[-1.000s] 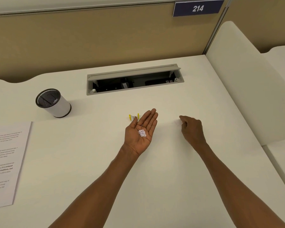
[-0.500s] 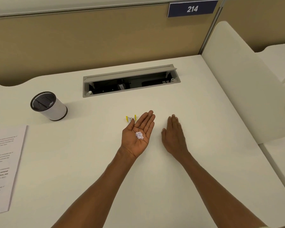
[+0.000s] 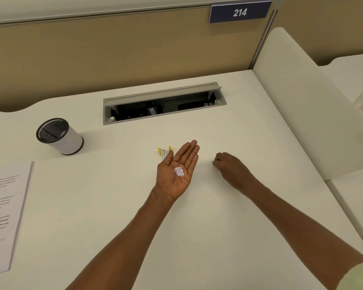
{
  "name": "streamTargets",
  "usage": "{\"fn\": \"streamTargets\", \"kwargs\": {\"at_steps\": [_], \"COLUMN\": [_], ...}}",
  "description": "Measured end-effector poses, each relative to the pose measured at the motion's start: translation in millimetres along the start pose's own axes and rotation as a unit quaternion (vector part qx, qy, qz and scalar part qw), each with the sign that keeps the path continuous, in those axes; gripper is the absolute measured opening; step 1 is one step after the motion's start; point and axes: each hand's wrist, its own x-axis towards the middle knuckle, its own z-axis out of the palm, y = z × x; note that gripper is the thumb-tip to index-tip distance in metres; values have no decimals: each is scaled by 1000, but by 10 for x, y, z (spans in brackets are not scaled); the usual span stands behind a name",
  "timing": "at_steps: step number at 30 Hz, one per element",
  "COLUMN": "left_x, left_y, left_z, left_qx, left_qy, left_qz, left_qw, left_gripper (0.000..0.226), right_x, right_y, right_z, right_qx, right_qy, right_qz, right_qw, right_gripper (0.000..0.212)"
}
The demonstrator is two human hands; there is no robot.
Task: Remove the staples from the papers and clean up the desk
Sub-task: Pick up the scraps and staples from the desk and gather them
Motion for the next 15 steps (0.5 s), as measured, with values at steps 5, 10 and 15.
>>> {"fn": "streamTargets", "kwargs": {"at_steps": [5, 10, 15], "left_x": [9, 19, 28], "left_y": [7, -23, -29], "left_z": [-1, 1, -14], "left_qx": [-4, -6, -2], "left_qy": [0, 1, 3], "left_qz": [3, 3, 1], "left_qw": [1000, 1000, 1000], "left_gripper": [53, 53, 53], "right_x": [177, 142, 206], "right_y": [12, -60, 33], "right_z": [-153, -95, -117], "right_qx": [126, 103, 346], "right_qy": [-7, 17, 31], "right_qz": [54, 33, 286], "right_qw": [991, 994, 893], "right_gripper": [31, 23, 13]}}
